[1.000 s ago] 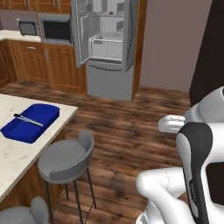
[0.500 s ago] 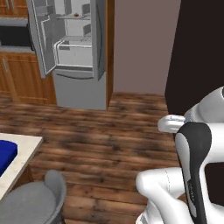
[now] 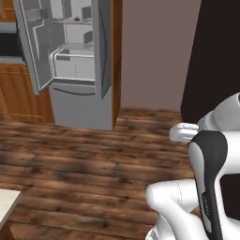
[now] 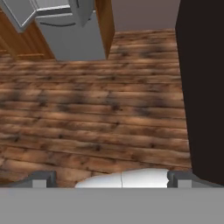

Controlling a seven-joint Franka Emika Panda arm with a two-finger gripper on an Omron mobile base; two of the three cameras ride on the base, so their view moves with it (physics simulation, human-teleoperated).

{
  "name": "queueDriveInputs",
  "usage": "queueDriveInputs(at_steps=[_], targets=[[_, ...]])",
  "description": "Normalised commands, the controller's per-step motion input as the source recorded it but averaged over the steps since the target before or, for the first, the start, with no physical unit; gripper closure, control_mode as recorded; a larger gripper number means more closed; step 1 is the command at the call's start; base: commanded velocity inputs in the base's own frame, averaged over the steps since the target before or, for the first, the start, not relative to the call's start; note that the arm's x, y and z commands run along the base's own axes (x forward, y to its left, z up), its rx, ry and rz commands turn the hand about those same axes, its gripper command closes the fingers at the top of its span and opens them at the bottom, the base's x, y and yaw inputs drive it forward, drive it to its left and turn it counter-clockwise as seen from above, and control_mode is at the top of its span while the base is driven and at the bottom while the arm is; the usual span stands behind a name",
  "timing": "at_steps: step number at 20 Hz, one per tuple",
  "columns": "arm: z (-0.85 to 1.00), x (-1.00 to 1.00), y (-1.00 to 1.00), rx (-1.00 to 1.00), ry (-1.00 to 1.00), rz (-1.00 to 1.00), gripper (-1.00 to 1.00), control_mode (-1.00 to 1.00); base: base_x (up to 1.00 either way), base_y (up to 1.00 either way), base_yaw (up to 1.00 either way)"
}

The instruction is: Gather the sweet potato and mushroom from the fridge and place them on a tray on the dining counter. Then gather the chicken drumstick and fish from the fridge and place them on the other tray.

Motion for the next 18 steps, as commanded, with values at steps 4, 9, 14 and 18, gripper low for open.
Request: queueDriveInputs(at_steps=[4, 9, 14, 18], targets=[[0.00, 0.00, 0.00, 0.00, 0.00, 0.00, -1.00, 1.00, 0.81, 0.00, 0.07], [0.00, 0.00, 0.00, 0.00, 0.00, 0.00, -1.00, 1.00, 0.55, 0.05, 0.06], [0.00, 0.00, 0.00, 0.00, 0.00, 0.00, -1.00, 1.00, 0.41, 0.23, 0.06], [0.00, 0.00, 0.00, 0.00, 0.00, 0.00, -1.00, 1.00, 0.55, 0.16, 0.09]])
